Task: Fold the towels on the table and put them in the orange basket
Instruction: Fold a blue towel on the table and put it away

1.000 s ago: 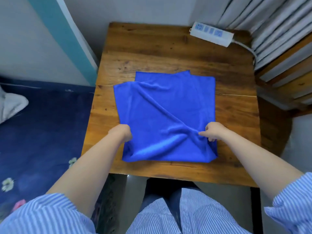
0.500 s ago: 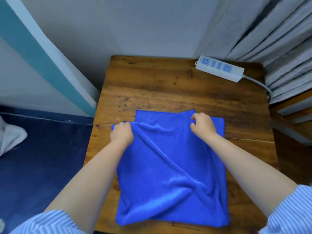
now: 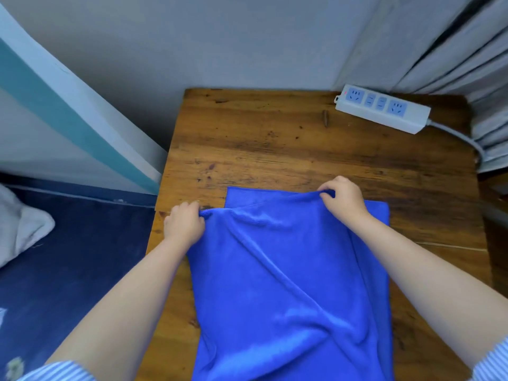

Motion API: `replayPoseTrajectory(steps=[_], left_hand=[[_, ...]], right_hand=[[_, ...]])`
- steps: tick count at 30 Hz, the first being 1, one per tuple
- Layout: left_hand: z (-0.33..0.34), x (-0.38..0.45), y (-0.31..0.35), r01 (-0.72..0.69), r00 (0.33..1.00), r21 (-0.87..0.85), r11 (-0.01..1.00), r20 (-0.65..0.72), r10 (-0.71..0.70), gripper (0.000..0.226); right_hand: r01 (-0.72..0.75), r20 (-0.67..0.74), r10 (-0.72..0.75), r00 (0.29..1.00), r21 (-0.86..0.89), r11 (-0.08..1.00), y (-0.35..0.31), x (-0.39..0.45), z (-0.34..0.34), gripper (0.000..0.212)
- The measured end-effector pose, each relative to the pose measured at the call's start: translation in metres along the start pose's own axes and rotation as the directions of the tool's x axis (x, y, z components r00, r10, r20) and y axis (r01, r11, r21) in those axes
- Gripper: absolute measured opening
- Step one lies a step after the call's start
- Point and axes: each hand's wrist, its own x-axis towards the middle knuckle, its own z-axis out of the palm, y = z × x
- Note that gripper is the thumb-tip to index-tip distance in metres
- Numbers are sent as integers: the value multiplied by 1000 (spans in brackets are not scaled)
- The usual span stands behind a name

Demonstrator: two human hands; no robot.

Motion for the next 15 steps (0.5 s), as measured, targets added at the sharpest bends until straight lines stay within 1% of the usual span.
replayPoseTrajectory(steps=[2,4,5,7,9,10,12,14,15], left_hand=[[-8,-3,-7,-25,1000,-116,993,12,27,16],[-16,-6,-10,-116,992,-189,975,17,121,12],[-20,-7,-9,-163,986,-217,963,9,169,14],[-26,-9,-2,-248,968,-249,936,-33,247,18],[-29,-7,10,-308,951,-227,924,-84,297,18],[-31,-4,20,-334,942,-204,920,-115,317,17],[-31,2,35,-336,937,-146,930,-152,315,17],[-29,10,53,-323,939,-89,942,-152,308,19],[-27,12,58,-309,945,-53,949,-126,301,20]], right_hand=[[28,3,-28,1000,66,997,5,-11,-13,20],[50,-20,-49,999,95,994,14,-23,-28,18],[37,-16,-36,999,104,994,20,-27,-36,18],[-52,72,45,996,93,994,34,-34,-49,17],[-187,191,172,966,64,980,46,-37,-57,17],[-247,204,231,951,55,967,53,-37,-62,17],[-304,172,294,940,32,952,61,-36,-65,15],[-274,92,283,955,-100,956,66,-32,-70,15],[-246,64,261,963,-183,952,66,-31,-67,15]])
